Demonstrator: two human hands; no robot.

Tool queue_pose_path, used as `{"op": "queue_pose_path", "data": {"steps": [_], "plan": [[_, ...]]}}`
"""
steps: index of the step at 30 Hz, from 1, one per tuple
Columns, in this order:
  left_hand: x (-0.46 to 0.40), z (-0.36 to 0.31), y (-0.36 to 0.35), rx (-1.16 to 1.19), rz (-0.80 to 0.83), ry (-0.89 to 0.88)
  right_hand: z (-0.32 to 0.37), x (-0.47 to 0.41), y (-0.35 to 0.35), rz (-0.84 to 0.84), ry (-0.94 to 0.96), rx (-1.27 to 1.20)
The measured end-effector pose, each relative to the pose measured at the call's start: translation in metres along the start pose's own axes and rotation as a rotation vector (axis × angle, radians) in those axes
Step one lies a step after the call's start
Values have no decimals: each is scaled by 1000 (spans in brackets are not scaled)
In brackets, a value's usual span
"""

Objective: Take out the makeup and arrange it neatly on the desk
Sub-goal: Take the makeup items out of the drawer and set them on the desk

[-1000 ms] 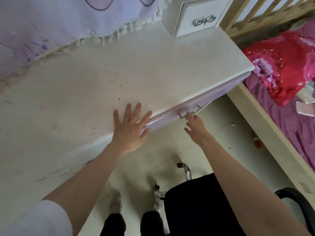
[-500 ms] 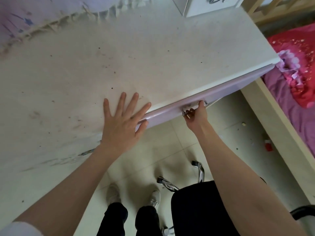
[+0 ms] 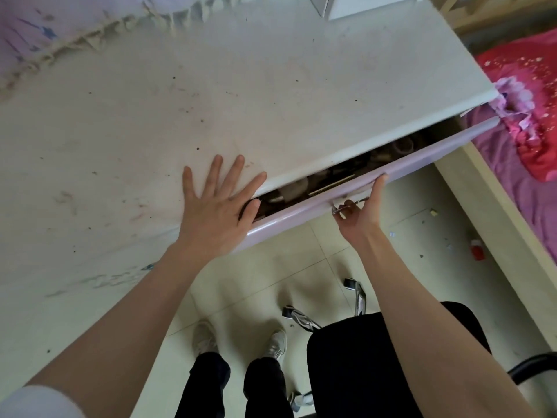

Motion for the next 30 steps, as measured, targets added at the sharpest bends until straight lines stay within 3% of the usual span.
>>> {"op": "queue_pose_path", "data": {"steps": [18, 30], "plan": [[-3, 5, -4, 16, 74, -9, -11, 9, 56, -131, 17, -40], [-3, 3, -2, -1, 106, -7, -20, 11, 74, -88, 13, -74]]}}
Point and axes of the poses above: each hand's wrist, its own x-axis away from the middle knuckle, its own y-axis out of the back of the hand, z = x × y, the point moved 3 cm from there along -x, towards the middle knuckle, and after that the axes turned 7 degrees about -z, right-handed, at the moved point
